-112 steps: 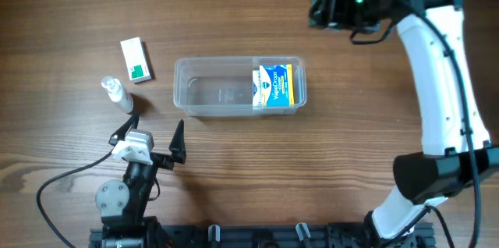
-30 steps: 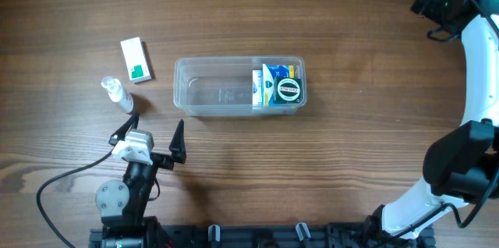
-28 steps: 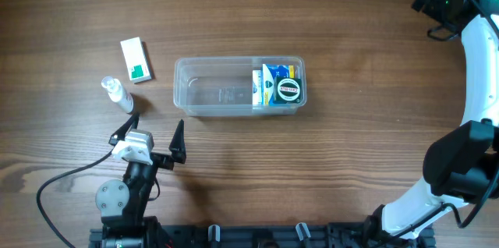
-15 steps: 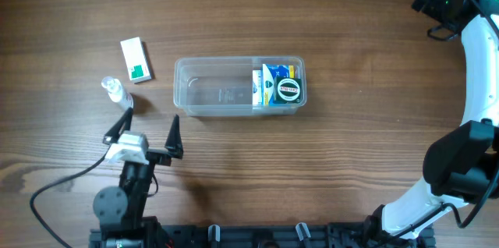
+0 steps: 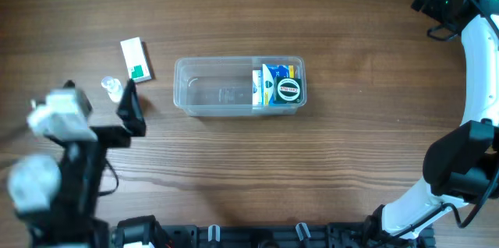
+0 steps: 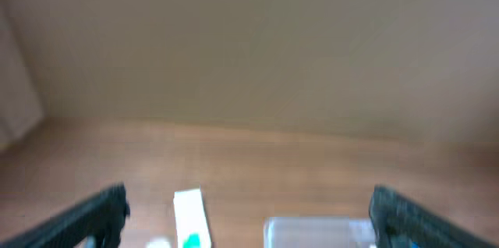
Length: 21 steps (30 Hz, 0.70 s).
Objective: Pack container
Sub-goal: 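Move left gripper to the clear spray bottle and grasp it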
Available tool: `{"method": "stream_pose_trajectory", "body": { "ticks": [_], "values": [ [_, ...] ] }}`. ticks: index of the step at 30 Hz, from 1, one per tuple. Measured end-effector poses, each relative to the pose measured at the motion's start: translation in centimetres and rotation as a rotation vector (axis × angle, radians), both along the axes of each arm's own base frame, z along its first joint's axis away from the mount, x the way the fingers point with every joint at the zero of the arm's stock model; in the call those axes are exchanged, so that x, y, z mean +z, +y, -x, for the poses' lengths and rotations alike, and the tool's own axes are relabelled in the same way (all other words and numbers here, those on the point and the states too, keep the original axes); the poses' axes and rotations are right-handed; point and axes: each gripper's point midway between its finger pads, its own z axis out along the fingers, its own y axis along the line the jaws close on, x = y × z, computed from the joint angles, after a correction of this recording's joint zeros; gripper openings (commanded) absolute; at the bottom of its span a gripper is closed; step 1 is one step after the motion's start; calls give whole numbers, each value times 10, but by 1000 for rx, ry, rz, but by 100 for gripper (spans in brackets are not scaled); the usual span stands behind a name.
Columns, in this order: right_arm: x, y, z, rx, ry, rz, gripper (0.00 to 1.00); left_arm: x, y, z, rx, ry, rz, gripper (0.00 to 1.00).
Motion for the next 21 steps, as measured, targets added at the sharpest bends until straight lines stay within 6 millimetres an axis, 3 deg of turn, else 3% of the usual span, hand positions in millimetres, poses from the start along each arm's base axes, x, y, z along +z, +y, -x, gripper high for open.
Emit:
{"method": "stream_pose_trajectory", "body": {
  "ticks": [4,8,11,13,15,16,19,21],
  "values": [
    [0,0,0,0,1,-1,100,8,29,-26,137,356,0,100],
    [0,0,0,0,1,0,100,21,45,-59,189,454,-12,100],
    [0,0,0,0,1,0,100,-3,55,-69,224,559,-23,100],
    [0,0,0,0,1,0,100,-34,72,-74,283,683,-3,100],
    [0,0,0,0,1,0,100,-58,99,-70,387,773,78,100],
    [0,0,0,0,1,0,100,-77,128,-67,484,830,175,100],
    [0,0,0,0,0,0,100,-92,137,-76,456,850,255,100],
    [0,0,0,0,0,0,100,-106,126,-88,343,896,238,100]
  ]
}}
